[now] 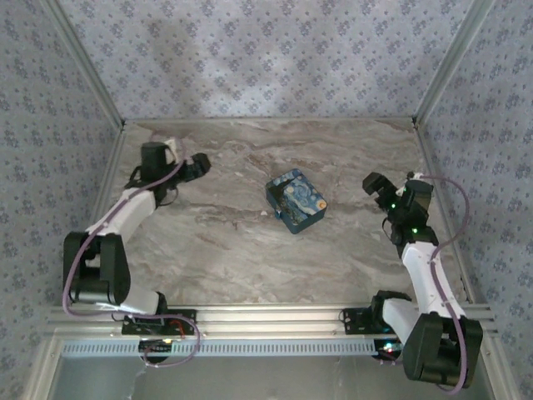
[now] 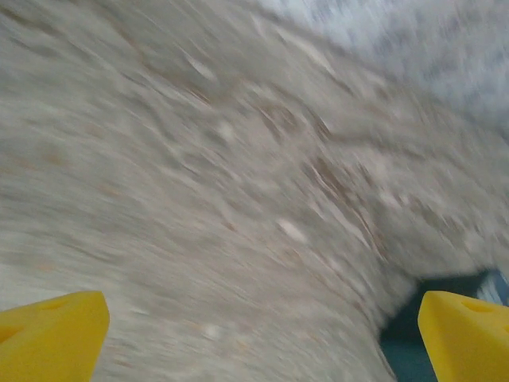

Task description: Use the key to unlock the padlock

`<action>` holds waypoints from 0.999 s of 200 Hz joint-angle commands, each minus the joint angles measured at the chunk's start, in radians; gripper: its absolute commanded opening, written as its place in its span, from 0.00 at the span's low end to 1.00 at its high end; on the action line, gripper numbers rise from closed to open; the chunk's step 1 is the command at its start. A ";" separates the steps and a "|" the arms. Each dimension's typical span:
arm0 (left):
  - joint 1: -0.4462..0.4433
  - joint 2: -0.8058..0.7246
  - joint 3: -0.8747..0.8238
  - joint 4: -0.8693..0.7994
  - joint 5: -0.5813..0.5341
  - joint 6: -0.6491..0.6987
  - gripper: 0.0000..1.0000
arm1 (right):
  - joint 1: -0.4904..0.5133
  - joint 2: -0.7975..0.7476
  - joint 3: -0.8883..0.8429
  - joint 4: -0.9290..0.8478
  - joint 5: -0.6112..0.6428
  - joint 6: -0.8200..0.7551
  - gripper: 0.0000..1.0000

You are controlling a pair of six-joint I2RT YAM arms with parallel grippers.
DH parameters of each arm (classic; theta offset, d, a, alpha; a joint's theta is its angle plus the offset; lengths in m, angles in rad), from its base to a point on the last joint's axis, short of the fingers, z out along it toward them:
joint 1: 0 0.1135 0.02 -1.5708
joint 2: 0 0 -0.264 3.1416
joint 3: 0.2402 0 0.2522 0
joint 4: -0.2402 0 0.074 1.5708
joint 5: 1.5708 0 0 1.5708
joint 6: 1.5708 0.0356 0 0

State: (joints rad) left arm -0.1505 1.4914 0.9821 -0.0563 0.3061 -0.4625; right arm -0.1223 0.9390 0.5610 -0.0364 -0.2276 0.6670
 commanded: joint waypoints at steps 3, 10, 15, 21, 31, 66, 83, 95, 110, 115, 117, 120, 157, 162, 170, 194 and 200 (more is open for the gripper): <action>-0.127 0.104 0.111 -0.118 0.100 -0.014 0.99 | 0.052 -0.050 -0.034 -0.127 -0.134 0.042 0.96; -0.159 0.142 0.144 -0.116 0.111 -0.017 0.99 | 0.068 -0.064 -0.052 -0.135 -0.144 0.048 0.95; -0.179 0.174 0.168 -0.114 0.119 -0.019 0.98 | 0.078 -0.074 -0.066 -0.133 -0.153 0.050 0.94; -0.205 0.209 0.202 -0.115 0.130 -0.021 0.98 | 0.091 -0.094 -0.079 -0.141 -0.155 0.056 0.94; -0.242 0.270 0.261 -0.120 0.149 -0.022 0.96 | 0.115 -0.120 -0.100 -0.158 -0.148 0.073 0.93; -0.336 0.468 0.494 -0.190 0.173 -0.007 0.93 | 0.239 -0.171 -0.171 -0.185 -0.104 0.115 0.92; -0.359 0.543 0.587 -0.230 0.175 0.009 0.92 | 0.275 -0.183 -0.194 -0.185 -0.085 0.130 0.92; -0.369 0.586 0.641 -0.261 0.174 0.020 0.92 | 0.289 -0.180 -0.204 -0.174 -0.084 0.140 0.91; -0.377 0.625 0.691 -0.288 0.187 0.025 0.91 | 0.306 -0.165 -0.203 -0.162 -0.078 0.142 0.91; -0.381 0.636 0.704 -0.295 0.197 0.028 0.90 | 0.311 -0.159 -0.201 -0.161 -0.074 0.141 0.91; -0.382 0.640 0.710 -0.298 0.198 0.030 0.90 | 0.313 -0.155 -0.199 -0.161 -0.071 0.141 0.91; -0.384 0.644 0.715 -0.304 0.204 0.030 0.90 | 0.315 -0.150 -0.198 -0.161 -0.070 0.140 0.91; -0.429 0.628 0.683 -0.314 0.223 0.056 0.87 | 0.323 -0.058 -0.166 -0.114 -0.083 0.141 0.90; -0.431 0.619 0.670 -0.309 0.223 0.056 0.87 | 0.325 -0.041 -0.162 -0.105 -0.085 0.141 0.90; -0.437 0.602 0.641 -0.293 0.224 0.050 0.86 | 0.328 -0.017 -0.150 -0.095 -0.090 0.141 0.89; -0.451 0.540 0.547 -0.216 0.226 0.018 0.86 | 0.339 0.047 -0.115 -0.062 -0.099 0.144 0.86; -0.454 0.526 0.527 -0.202 0.225 0.010 0.85 | 0.341 0.061 -0.107 -0.051 -0.103 0.146 0.85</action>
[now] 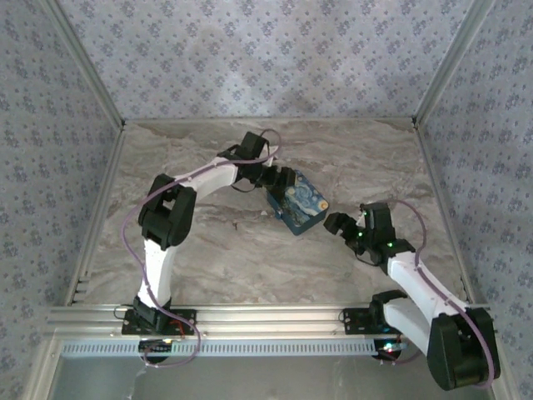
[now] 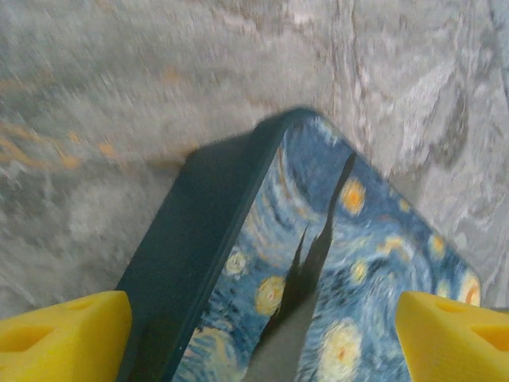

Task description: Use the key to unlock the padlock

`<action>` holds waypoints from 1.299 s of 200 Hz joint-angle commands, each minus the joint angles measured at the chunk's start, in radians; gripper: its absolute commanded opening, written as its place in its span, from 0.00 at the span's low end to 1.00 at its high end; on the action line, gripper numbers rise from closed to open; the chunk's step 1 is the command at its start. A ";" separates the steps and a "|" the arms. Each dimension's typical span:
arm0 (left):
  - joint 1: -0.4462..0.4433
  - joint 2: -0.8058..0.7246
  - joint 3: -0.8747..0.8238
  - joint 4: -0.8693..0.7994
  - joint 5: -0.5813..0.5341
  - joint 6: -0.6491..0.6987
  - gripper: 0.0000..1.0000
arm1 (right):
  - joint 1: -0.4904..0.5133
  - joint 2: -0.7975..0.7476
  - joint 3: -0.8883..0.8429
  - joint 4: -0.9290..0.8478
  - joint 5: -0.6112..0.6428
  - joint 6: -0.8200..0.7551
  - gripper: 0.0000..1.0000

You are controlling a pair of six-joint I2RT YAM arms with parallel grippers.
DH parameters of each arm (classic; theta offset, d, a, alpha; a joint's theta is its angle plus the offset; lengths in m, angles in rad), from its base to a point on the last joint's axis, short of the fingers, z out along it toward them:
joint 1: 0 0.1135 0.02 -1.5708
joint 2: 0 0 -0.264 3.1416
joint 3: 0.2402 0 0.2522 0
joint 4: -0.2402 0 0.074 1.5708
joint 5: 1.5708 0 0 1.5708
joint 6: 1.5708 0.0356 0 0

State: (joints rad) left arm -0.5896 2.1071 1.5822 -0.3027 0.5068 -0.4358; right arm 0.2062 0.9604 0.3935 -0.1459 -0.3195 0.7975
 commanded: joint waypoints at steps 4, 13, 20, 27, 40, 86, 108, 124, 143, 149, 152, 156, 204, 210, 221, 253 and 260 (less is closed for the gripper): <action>-0.019 -0.099 -0.088 0.057 0.025 -0.023 0.84 | 0.016 0.048 0.065 0.066 -0.012 0.018 0.84; -0.025 -0.120 -0.123 0.087 0.025 -0.037 0.84 | 0.022 0.068 0.075 0.081 -0.016 0.023 0.81; -0.029 -0.139 -0.151 0.111 0.025 -0.050 0.84 | 0.028 0.083 0.082 0.091 -0.020 0.026 0.79; -0.034 -0.157 -0.185 0.140 0.024 -0.065 0.84 | 0.032 0.099 0.090 0.101 -0.022 0.027 0.76; -0.043 -0.191 -0.240 0.189 0.020 -0.089 0.84 | 0.041 0.126 0.101 0.117 -0.024 0.029 0.71; -0.053 -0.307 -0.436 0.349 -0.018 -0.176 0.83 | 0.060 0.275 0.173 0.167 -0.054 0.008 0.57; -0.053 -0.356 -0.512 0.398 -0.036 -0.201 0.82 | 0.077 0.355 0.228 0.175 -0.057 -0.008 0.54; -0.053 -0.384 -0.554 0.413 -0.053 -0.208 0.82 | 0.093 0.414 0.277 0.180 -0.063 -0.018 0.53; -0.053 -0.420 -0.596 0.420 -0.076 -0.214 0.82 | 0.109 0.492 0.346 0.177 -0.078 -0.033 0.53; -0.052 -0.432 -0.609 0.421 -0.086 -0.216 0.81 | 0.114 0.516 0.368 0.172 -0.079 -0.038 0.53; -0.051 -0.438 -0.614 0.421 -0.093 -0.216 0.82 | 0.117 0.528 0.379 0.171 -0.080 -0.041 0.53; -0.052 -0.447 -0.622 0.420 -0.100 -0.217 0.82 | 0.119 0.543 0.393 0.169 -0.082 -0.045 0.54; -0.015 -0.513 -0.681 0.402 -0.178 -0.220 0.82 | 0.145 0.670 0.502 0.161 -0.081 -0.060 0.54; -0.010 -0.513 -0.684 0.401 -0.177 -0.219 0.82 | 0.146 0.680 0.508 0.159 -0.077 -0.061 0.54; -0.007 -0.516 -0.688 0.394 -0.185 -0.218 0.82 | 0.146 0.688 0.514 0.154 -0.075 -0.063 0.54; 0.003 -0.561 -0.736 0.403 -0.217 -0.232 0.84 | 0.138 0.674 0.514 0.115 -0.053 -0.095 0.61; 0.006 -0.579 -0.749 0.402 -0.226 -0.234 0.84 | 0.132 0.665 0.516 0.101 -0.048 -0.104 0.62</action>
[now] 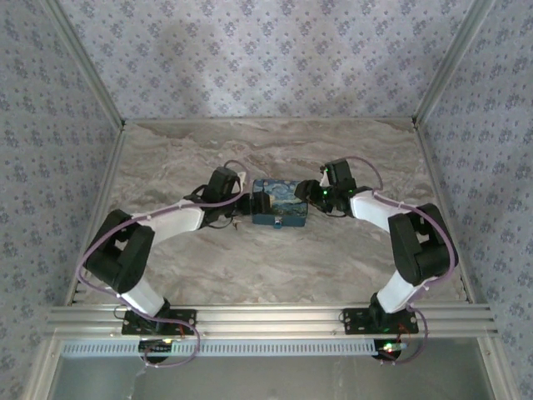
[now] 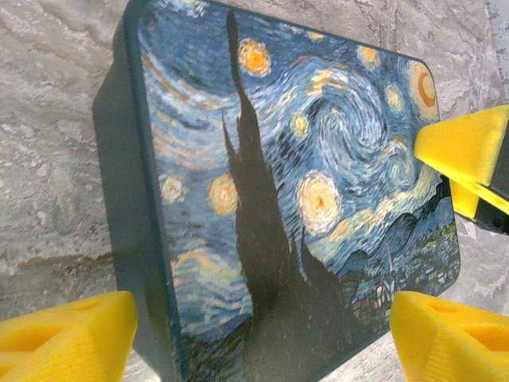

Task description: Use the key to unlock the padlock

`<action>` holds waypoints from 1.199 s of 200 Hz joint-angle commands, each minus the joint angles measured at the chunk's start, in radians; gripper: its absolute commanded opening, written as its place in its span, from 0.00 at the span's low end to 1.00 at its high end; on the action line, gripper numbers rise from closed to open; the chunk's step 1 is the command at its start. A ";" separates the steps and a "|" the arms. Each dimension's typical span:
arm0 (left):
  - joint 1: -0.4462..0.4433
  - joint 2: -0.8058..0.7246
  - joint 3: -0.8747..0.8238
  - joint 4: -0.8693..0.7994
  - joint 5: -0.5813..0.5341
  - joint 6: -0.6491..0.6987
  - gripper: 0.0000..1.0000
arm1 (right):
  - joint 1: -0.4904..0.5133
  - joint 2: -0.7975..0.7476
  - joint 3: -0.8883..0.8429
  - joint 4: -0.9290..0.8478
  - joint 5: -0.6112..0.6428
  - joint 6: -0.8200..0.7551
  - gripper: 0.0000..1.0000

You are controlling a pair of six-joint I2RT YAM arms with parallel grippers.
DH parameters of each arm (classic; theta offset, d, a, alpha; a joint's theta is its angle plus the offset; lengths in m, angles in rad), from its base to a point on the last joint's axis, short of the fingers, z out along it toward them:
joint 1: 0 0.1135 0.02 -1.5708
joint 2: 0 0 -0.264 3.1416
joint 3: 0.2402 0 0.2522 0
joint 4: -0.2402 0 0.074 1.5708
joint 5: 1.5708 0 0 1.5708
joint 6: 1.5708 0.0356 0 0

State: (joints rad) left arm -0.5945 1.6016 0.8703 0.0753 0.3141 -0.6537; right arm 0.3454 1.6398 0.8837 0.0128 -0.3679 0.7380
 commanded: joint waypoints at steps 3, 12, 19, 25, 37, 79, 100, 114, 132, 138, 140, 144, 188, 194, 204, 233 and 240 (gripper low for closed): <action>0.011 -0.080 -0.042 0.021 -0.038 -0.016 0.84 | -0.010 -0.018 0.027 -0.063 0.002 -0.049 0.63; 0.015 -0.109 -0.059 0.014 -0.052 -0.018 0.85 | -0.020 -0.034 0.029 -0.085 0.010 -0.064 0.65; 0.019 -0.134 -0.071 0.002 -0.065 -0.021 0.85 | -0.026 -0.046 0.031 -0.105 0.017 -0.074 0.66; 0.024 -0.156 -0.080 -0.016 -0.087 -0.023 0.85 | -0.031 -0.062 0.034 -0.126 0.028 -0.086 0.66; 0.028 -0.202 -0.093 -0.063 -0.126 -0.024 0.84 | -0.038 -0.094 0.043 -0.176 0.055 -0.100 0.66; 0.028 -0.296 -0.072 -0.365 -0.294 -0.069 0.76 | -0.030 -0.240 0.040 -0.338 0.130 -0.184 0.65; 0.020 -0.266 -0.052 -0.466 -0.327 -0.110 0.71 | -0.009 -0.327 0.019 -0.385 0.148 -0.199 0.65; 0.006 -0.229 -0.034 -0.500 -0.351 -0.127 0.69 | 0.003 -0.378 0.002 -0.408 0.152 -0.201 0.65; -0.011 -0.171 -0.007 -0.514 -0.387 -0.145 0.65 | 0.021 -0.447 -0.023 -0.434 0.160 -0.200 0.65; -0.012 -0.151 0.002 -0.510 -0.390 -0.149 0.64 | 0.027 -0.468 -0.032 -0.444 0.164 -0.199 0.65; -0.012 -0.144 0.004 -0.509 -0.392 -0.150 0.64 | 0.028 -0.475 -0.034 -0.446 0.165 -0.198 0.65; -0.014 -0.130 0.010 -0.505 -0.394 -0.154 0.63 | 0.033 -0.490 -0.041 -0.451 0.166 -0.199 0.65; -0.016 0.015 0.096 -0.498 -0.431 -0.177 0.54 | 0.042 -0.600 -0.078 -0.510 0.192 -0.197 0.65; -0.017 0.027 0.105 -0.496 -0.435 -0.178 0.53 | 0.042 -0.609 -0.082 -0.514 0.192 -0.196 0.65; -0.017 0.050 0.118 -0.496 -0.441 -0.180 0.52 | 0.041 -0.621 -0.086 -0.524 0.193 -0.199 0.65; -0.017 0.105 0.158 -0.505 -0.451 -0.184 0.47 | 0.039 -0.644 -0.101 -0.547 0.183 -0.199 0.65; -0.017 0.118 0.166 -0.510 -0.454 -0.184 0.46 | 0.039 -0.645 -0.104 -0.549 0.179 -0.198 0.65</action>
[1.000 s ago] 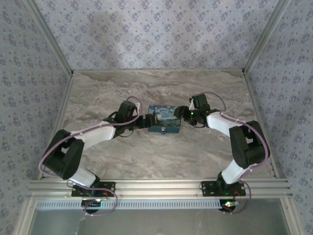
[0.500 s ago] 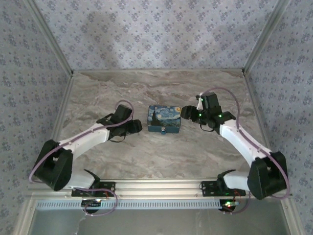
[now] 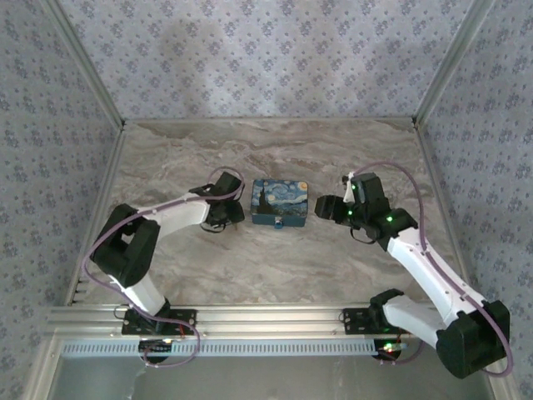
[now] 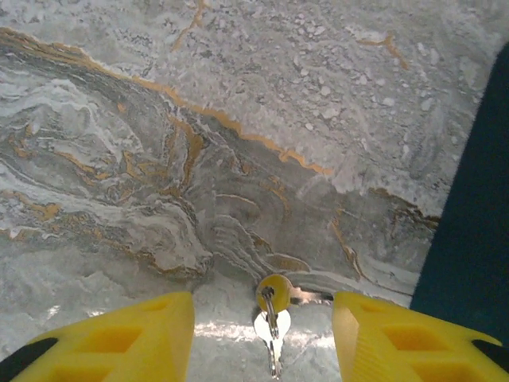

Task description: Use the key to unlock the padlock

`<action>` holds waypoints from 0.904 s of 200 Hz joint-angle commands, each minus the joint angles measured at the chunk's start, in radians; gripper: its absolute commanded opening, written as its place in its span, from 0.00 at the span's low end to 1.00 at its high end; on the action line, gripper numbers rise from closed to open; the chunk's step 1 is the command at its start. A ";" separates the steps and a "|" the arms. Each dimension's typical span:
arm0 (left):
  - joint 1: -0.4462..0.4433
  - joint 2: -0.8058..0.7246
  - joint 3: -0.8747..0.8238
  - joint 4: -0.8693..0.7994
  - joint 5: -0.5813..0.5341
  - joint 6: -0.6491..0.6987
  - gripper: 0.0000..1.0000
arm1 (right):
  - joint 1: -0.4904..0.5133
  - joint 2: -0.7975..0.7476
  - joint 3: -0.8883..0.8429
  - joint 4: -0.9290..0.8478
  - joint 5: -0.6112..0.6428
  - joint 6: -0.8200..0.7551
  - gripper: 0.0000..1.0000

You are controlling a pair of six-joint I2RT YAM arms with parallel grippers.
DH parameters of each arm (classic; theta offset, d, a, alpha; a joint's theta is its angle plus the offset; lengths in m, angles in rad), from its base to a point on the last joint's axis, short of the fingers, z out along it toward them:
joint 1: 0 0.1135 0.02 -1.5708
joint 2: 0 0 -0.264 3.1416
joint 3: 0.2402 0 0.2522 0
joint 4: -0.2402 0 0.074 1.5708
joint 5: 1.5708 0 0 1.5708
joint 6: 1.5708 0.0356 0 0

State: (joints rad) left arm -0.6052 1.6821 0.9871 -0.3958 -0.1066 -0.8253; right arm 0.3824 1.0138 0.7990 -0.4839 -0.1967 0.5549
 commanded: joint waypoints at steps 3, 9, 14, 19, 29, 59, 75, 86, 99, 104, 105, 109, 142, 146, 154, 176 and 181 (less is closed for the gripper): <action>-0.006 0.043 0.054 -0.043 -0.034 -0.012 0.45 | 0.000 -0.020 -0.018 -0.053 0.008 -0.015 0.65; -0.005 0.052 0.061 -0.050 -0.037 -0.013 0.44 | -0.002 -0.020 -0.020 -0.054 0.007 -0.015 0.65; -0.006 0.058 0.065 -0.055 -0.038 -0.014 0.44 | -0.001 -0.020 -0.020 -0.053 0.005 -0.015 0.65; -0.006 0.063 0.066 -0.056 -0.041 -0.014 0.43 | -0.003 -0.020 -0.020 -0.053 0.005 -0.015 0.65; -0.006 0.071 0.065 -0.056 -0.041 -0.015 0.41 | -0.006 -0.019 -0.022 -0.054 0.003 -0.015 0.65; -0.007 0.082 0.056 -0.050 -0.027 -0.028 0.36 | -0.020 -0.014 -0.025 -0.045 -0.003 -0.012 0.65; -0.013 0.075 0.047 -0.045 -0.020 -0.035 0.36 | -0.025 -0.008 -0.029 -0.038 -0.007 -0.010 0.65; -0.017 0.066 0.037 -0.036 -0.015 -0.038 0.36 | -0.028 -0.003 -0.031 -0.034 -0.010 -0.010 0.65; -0.020 0.061 0.029 -0.031 -0.010 -0.042 0.35 | -0.032 0.002 -0.034 -0.028 -0.010 -0.010 0.65; -0.020 0.062 0.027 -0.030 -0.010 -0.042 0.34 | -0.033 0.004 -0.035 -0.024 -0.012 -0.009 0.65; -0.021 0.062 0.026 -0.030 -0.010 -0.041 0.34 | -0.034 0.005 -0.035 -0.023 -0.012 -0.009 0.65; -0.022 0.063 0.025 -0.029 -0.010 -0.040 0.32 | -0.035 0.007 -0.037 -0.020 -0.013 -0.009 0.65; -0.022 0.088 0.024 -0.032 -0.011 -0.040 0.18 | -0.040 0.017 -0.035 -0.012 -0.017 -0.007 0.65; -0.022 0.089 0.024 -0.031 -0.011 -0.041 0.16 | -0.041 0.017 -0.035 -0.012 -0.017 -0.007 0.65; -0.021 0.091 0.022 -0.029 -0.012 -0.038 0.11 | -0.043 0.016 -0.036 -0.013 -0.017 -0.008 0.64; -0.018 0.087 0.022 -0.029 -0.018 -0.032 0.00 | -0.048 0.014 -0.039 -0.017 -0.020 -0.006 0.65; -0.016 0.084 0.021 -0.029 -0.018 -0.031 0.00 | -0.049 0.013 -0.040 -0.017 -0.021 -0.005 0.65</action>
State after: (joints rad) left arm -0.6220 1.7561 1.0241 -0.4053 -0.1211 -0.8623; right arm 0.3431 1.0309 0.7650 -0.4980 -0.2054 0.5556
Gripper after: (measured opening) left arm 0.036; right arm 0.646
